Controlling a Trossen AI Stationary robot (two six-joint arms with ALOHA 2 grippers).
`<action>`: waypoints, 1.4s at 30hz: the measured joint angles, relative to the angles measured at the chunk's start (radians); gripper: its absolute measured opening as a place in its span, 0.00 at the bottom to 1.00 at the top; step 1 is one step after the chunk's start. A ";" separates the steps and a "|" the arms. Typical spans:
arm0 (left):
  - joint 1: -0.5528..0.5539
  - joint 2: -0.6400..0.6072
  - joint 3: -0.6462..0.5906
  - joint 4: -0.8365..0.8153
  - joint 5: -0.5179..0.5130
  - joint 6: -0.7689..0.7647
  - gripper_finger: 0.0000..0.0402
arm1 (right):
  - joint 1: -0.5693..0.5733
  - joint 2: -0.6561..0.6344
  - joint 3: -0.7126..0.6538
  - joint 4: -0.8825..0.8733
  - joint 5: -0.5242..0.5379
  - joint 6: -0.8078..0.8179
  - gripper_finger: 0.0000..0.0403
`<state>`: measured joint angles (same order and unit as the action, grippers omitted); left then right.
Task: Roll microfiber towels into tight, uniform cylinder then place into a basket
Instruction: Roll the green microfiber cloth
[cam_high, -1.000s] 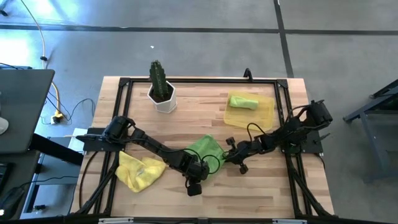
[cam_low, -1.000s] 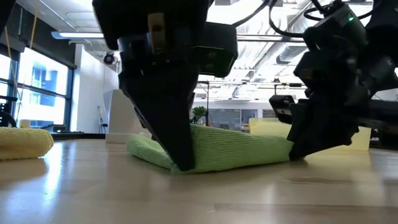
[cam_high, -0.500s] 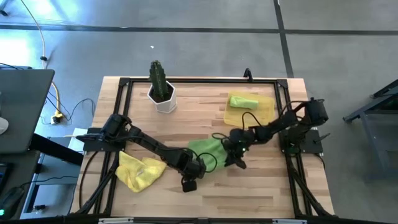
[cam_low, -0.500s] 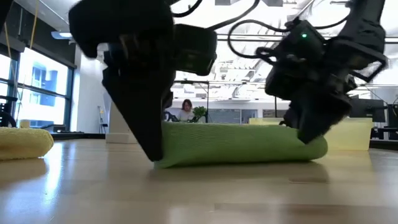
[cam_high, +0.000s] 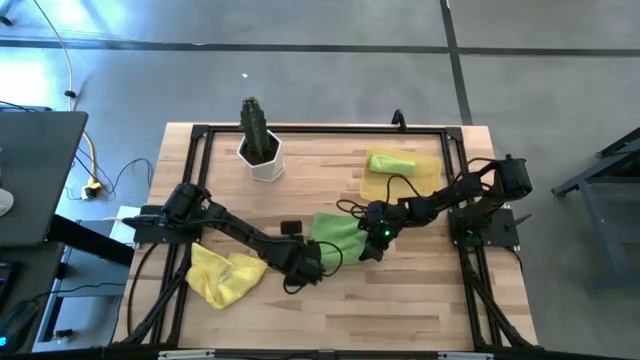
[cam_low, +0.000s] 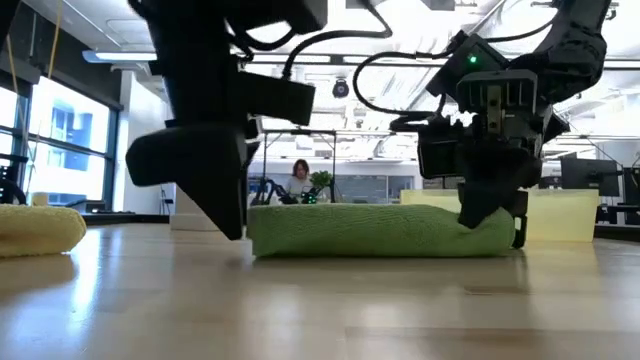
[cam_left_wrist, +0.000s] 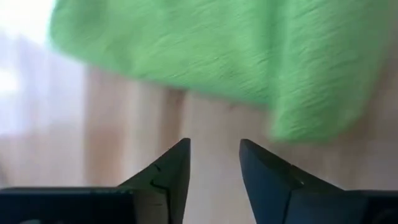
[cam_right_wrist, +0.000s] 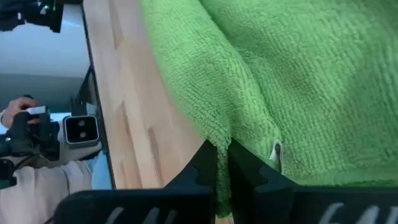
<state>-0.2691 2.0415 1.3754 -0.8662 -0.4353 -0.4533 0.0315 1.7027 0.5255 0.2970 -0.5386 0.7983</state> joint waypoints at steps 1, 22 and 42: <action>0.000 0.000 0.000 -0.024 -0.015 -0.012 0.33 | 0.000 0.000 0.000 -0.002 0.003 0.007 0.00; -0.071 -0.031 0.094 -0.145 0.036 0.133 0.30 | -0.001 0.000 0.000 -0.007 0.115 0.233 0.00; -0.026 -0.329 -0.614 0.965 0.028 0.319 0.31 | 0.003 0.000 -0.003 0.009 0.146 0.280 0.00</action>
<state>-0.2949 1.7121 0.7609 0.0987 -0.4075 -0.1342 0.0345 1.7023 0.5224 0.3058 -0.3927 1.0786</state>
